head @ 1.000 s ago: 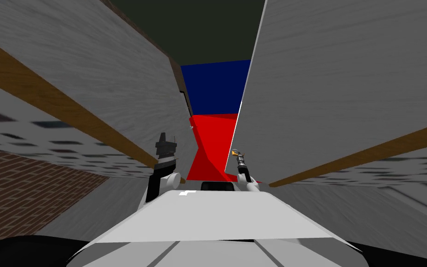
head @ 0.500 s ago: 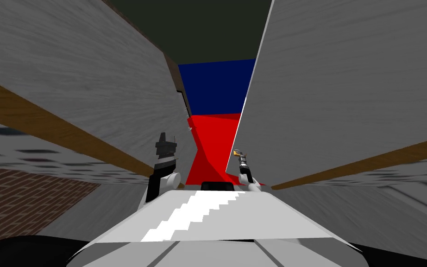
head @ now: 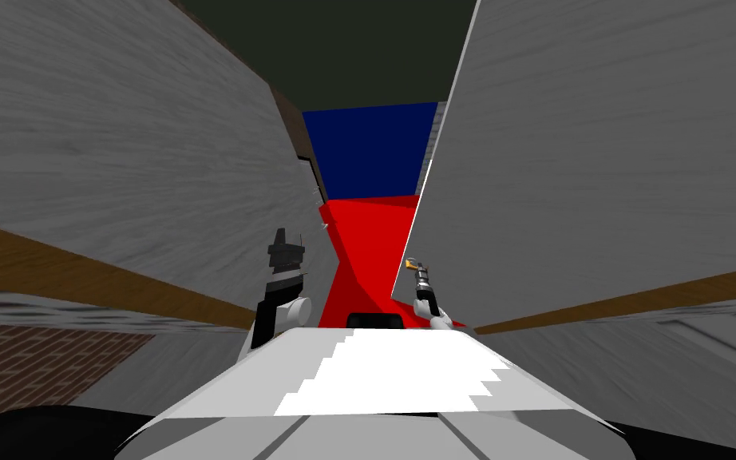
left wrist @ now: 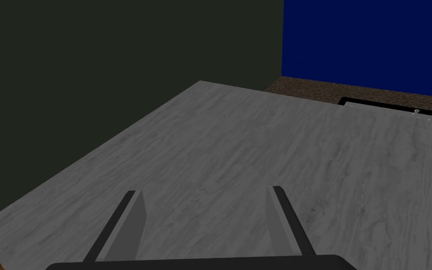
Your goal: Push the door open
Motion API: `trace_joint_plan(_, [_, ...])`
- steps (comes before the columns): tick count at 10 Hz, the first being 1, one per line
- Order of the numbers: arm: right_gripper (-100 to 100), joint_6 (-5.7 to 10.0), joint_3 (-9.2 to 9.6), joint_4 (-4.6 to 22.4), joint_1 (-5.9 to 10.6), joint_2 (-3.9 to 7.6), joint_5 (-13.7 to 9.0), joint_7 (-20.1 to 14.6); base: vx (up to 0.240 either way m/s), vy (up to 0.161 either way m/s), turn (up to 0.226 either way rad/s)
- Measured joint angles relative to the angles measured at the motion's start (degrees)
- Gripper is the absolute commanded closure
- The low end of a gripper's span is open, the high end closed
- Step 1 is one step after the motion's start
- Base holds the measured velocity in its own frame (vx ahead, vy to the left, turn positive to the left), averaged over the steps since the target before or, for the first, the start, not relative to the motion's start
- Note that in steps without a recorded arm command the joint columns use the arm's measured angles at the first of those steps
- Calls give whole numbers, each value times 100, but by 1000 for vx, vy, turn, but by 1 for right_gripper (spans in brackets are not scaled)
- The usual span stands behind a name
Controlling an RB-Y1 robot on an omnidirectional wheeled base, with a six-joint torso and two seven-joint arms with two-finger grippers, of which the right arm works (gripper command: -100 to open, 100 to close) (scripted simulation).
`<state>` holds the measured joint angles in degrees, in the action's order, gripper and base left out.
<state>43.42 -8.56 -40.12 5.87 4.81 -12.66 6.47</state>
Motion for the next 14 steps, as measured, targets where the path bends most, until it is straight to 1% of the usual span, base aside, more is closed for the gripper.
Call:
trace_joint_plan(1, [100, 2, -41, -20, -9, 10, -19, 14, 53, 17, -7])
trace_joint_plan(3, [100, 96, -73, 102, 83, 50, -35, 3, 56, 28, -22])
trace_joint_plan(4, [100, 183, -133, 316, 171, 50, -69, 6, 169, 95, -74])
trace_joint_plan(5, [100, 185, -188, 302, 119, 43, -98, 23, 154, 75, -93])
trace_joint_plan(6, [100, 150, -252, 241, 77, 24, -127, 66, 192, 47, -68])
trace_joint_plan(7, [100, 137, -312, 272, 91, 37, -161, 82, 180, 33, -44])
trace_joint_plan(8, [100, 156, -364, 285, 95, 52, -189, 79, 192, 29, -52])
trace_joint_plan(9, [100, 161, -418, 252, 79, 43, -215, 99, 195, 69, -67])
trace_joint_plan(10, [100, 213, -480, 336, 127, 62, -247, 108, 192, 83, -70])
trace_joint_plan(12, [100, 213, -597, 304, 93, 66, -306, 137, 132, 31, -56])
trace_joint_plan(13, [100, 217, -617, 299, 90, 83, -316, 139, 110, -1, -41])
trace_joint_plan(14, [100, 189, -654, 257, 51, 77, -342, 159, 181, -4, -39])
